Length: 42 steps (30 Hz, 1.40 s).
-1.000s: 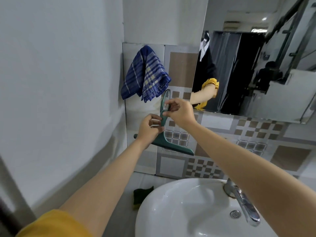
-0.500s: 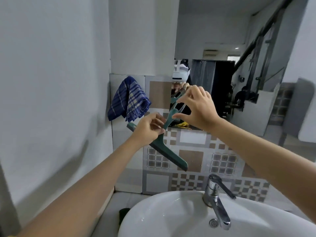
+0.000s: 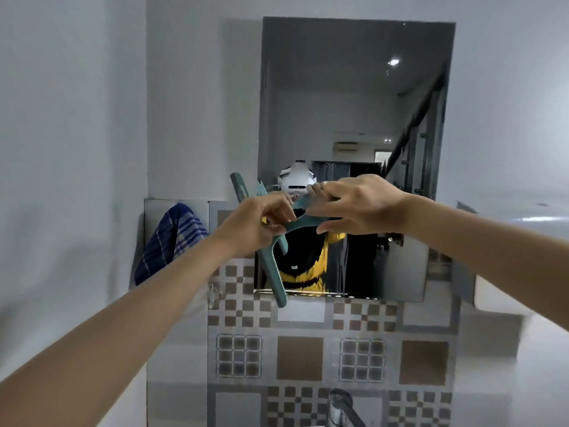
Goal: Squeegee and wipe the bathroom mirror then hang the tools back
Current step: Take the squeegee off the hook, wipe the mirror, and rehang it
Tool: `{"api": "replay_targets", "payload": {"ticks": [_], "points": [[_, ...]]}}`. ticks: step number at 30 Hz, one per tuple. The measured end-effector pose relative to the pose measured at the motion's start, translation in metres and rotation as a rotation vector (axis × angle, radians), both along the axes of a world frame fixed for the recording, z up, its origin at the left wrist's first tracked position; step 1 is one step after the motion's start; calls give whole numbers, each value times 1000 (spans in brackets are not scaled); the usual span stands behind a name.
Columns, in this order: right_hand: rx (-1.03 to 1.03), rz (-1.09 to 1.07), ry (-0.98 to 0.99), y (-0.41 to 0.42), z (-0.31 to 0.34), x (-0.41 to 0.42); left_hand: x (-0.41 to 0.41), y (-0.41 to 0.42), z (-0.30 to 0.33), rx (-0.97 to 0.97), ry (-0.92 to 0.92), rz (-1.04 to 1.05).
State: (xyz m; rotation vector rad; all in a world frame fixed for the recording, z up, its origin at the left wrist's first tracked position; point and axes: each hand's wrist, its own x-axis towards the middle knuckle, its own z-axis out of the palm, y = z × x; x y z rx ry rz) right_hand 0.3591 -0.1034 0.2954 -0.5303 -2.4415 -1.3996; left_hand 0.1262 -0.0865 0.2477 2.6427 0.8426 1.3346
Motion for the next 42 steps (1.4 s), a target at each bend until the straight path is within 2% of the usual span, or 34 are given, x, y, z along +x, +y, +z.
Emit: {"api": "replay_targets", "payload": {"ticks": [4,8,14,20,27,42], "points": [[147,-40,68,2,48,17,5,18,42,332,-43,190],[228,-191,172,8,109,25,-10,46,68,444,-106,339],[295,-253,273,17,188,7,-24,85,82,317,9,495],[281,-248,302,39,226,-20,-31,116,81,225,215,689],[265,-292,359,55,244,-37,-35,140,70,147,200,734],[196,-253,402,70,248,-18,-30,152,64,218,193,766]]}}
